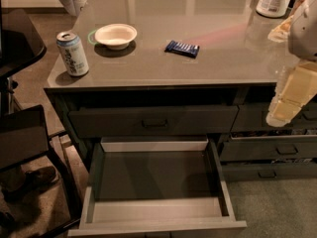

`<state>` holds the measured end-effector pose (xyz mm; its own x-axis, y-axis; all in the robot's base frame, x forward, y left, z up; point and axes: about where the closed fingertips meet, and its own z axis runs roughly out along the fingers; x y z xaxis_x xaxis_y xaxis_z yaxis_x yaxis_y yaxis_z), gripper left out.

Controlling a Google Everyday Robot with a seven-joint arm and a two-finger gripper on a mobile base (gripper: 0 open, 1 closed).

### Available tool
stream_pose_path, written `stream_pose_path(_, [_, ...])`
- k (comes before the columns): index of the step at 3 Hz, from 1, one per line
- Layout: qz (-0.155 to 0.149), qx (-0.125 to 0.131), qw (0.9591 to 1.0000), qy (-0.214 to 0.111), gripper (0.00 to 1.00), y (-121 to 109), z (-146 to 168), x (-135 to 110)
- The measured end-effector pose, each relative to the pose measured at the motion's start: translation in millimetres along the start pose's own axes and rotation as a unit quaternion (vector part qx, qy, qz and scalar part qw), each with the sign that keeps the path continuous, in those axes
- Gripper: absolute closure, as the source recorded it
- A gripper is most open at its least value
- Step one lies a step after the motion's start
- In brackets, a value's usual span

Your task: Place rxbar blueberry into middle drawer

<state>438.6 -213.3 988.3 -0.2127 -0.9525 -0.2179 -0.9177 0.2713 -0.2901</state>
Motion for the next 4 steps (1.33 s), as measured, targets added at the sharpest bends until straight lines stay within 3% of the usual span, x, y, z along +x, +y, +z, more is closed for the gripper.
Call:
stream_pose_path(1, [0.0,0.0,1.0,0.0,0.0,0.0,0.0,0.0])
stream_pose_path(2, [0.019,0.007,0.9998,-0.01,0.0,-7.8,0.4,-0.6])
stream_pose_path(3, [0.087,0.015,0.9943,-0.06,0.0,-39.6,16.6,-9.9])
stream_pose_path(4, [0.178,0.019,0.9774,-0.112,0.0,-85.7,47.2,-24.8])
